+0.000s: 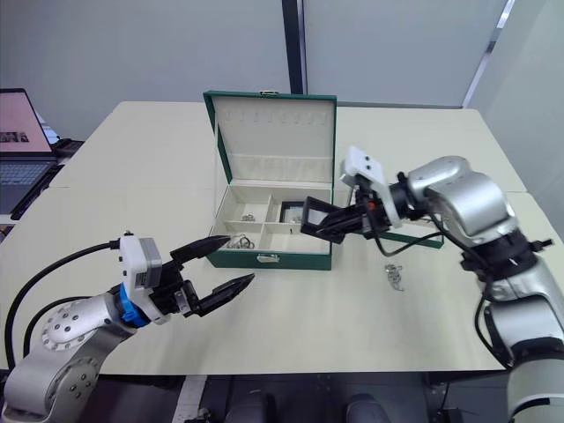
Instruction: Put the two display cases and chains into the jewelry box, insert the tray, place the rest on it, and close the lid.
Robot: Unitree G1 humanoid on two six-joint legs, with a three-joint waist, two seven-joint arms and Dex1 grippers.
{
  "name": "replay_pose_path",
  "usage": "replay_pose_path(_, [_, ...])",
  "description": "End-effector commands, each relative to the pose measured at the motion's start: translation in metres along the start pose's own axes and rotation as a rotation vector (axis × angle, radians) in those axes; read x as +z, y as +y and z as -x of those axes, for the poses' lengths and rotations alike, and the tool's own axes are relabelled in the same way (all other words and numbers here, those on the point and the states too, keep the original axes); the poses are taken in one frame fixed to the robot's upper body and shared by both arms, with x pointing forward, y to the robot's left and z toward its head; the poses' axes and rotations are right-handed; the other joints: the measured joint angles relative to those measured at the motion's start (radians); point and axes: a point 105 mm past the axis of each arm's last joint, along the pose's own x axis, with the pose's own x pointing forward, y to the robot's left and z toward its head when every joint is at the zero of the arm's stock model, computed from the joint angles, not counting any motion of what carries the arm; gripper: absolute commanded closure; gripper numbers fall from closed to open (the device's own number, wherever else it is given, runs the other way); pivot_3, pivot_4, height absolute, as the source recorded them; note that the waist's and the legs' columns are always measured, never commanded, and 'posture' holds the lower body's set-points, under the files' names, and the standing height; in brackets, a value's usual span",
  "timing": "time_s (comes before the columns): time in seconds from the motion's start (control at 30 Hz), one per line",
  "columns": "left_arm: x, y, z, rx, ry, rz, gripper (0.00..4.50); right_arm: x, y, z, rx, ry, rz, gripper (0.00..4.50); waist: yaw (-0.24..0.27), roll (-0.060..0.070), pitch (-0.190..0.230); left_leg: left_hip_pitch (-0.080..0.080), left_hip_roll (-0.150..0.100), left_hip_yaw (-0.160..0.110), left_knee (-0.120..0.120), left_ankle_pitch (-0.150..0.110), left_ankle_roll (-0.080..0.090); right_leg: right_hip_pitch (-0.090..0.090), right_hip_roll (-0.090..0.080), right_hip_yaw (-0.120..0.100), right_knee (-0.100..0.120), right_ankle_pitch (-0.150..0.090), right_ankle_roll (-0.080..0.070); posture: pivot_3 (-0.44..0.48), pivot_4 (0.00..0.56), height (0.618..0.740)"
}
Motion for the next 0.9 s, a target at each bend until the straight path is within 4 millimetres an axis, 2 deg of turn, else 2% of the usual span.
replay_pose_path(0.03, [0.012, 0.004, 0.011, 0.085, -0.021, -0.04, 0.0, 0.014, -0.014, -0.005, -0.048, 0.028, 0.031, 4.42, -0.001, 0.0, 0.0, 0.0, 0.0, 0.0, 0.0, 0.0, 0.0, 0.0, 0.0, 0.0, 0.0, 0.0, 0.0, 0.0, 0.15, 0.74])
replay_pose_path(0.17, [0.011, 0.011, 0.016, 0.14, -0.015, -0.052, 0.0, 0.018, -0.023, -0.026, -0.033, 0.085, -0.009, 4.42, 0.0, 0.0, 0.0, 0.0, 0.0, 0.0, 0.0, 0.0, 0.0, -0.001, 0.0, -0.001, 0.0, 0.0, 0.0, 0.0, 0.15, 0.74])
replay_pose_path(0.4, [0.007, 0.008, 0.014, 0.165, -0.026, -0.034, 0.0, 0.024, -0.03, -0.05, 0.002, 0.156, -0.008, 4.42, 0.0, 0.0, 0.0, 0.0, 0.0, 0.001, -0.001, 0.0, 0.0, -0.002, 0.0, -0.001, 0.001, 0.0, 0.0, 0.0, 0.15, 0.74])
replay_pose_path(0.67, [0.0, 0.004, 0.012, 0.225, -0.055, 0.026, 0.0, 0.022, -0.033, -0.069, 0.044, 0.228, 0.019, 4.42, -0.002, 0.0, 0.0, 0.0, 0.0, 0.001, -0.001, 0.0, 0.0, -0.002, 0.001, 0.0, 0.001, 0.0, 0.0, 0.0, 0.15, 0.74])
replay_pose_path(0.9, [-0.002, 0.007, 0.009, 0.289, -0.063, 0.022, 0.0, 0.012, -0.036, -0.073, 0.055, 0.267, 0.035, 4.42, -0.001, 0.0, 0.0, 0.0, 0.0, 0.001, -0.001, 0.0, 0.0, -0.002, 0.001, 0.0, 0.001, 0.0, 0.0, 0.0, 0.15, 0.74])
